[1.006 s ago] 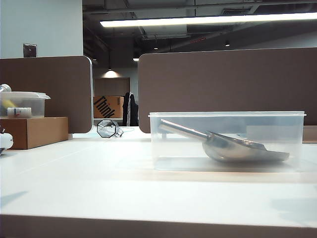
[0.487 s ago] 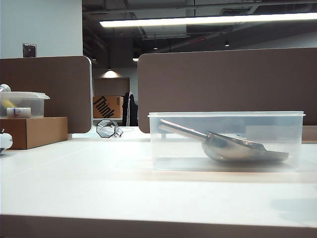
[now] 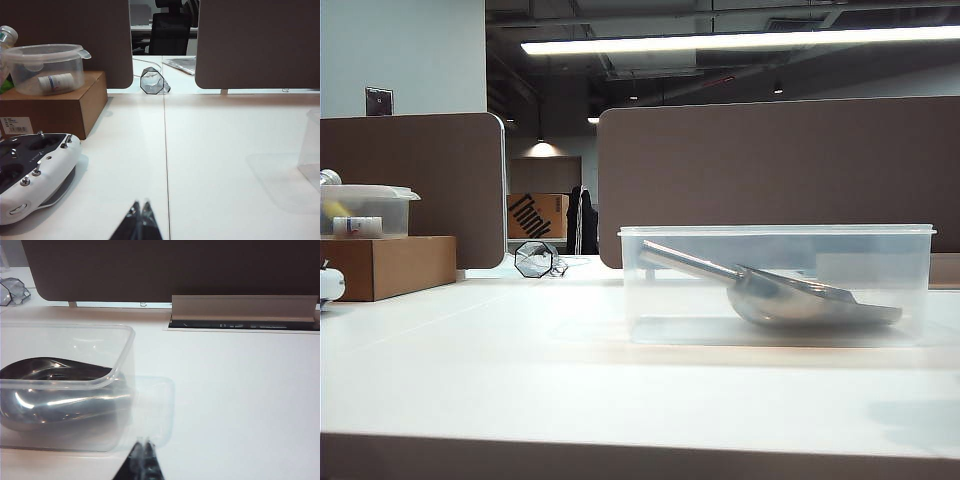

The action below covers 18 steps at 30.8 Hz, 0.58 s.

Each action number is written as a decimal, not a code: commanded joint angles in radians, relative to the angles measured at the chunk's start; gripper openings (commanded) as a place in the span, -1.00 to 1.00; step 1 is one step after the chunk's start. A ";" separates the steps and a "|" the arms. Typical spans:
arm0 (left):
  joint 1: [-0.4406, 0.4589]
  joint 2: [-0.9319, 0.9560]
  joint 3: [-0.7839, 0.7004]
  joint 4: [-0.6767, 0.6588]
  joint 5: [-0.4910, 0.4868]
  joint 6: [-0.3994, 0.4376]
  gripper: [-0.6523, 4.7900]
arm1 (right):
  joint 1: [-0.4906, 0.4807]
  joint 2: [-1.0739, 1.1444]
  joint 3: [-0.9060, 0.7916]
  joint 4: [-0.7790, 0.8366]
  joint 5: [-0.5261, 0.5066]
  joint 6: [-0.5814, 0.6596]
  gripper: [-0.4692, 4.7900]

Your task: Pick up the metal ice scoop from the table and place it inside the transparent plastic box.

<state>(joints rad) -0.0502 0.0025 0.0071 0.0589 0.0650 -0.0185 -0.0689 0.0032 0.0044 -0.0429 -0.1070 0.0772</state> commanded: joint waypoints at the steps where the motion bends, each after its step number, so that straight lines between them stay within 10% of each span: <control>1: 0.000 0.000 0.000 0.010 0.002 0.011 -0.78 | 0.000 0.000 0.001 0.017 0.000 -0.002 -0.82; 18: 0.000 0.000 0.000 0.008 0.003 0.029 -0.78 | 0.000 0.000 0.001 0.017 0.000 -0.002 -0.82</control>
<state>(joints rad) -0.0502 0.0017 0.0071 0.0589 0.0650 0.0071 -0.0689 0.0032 0.0044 -0.0429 -0.1066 0.0772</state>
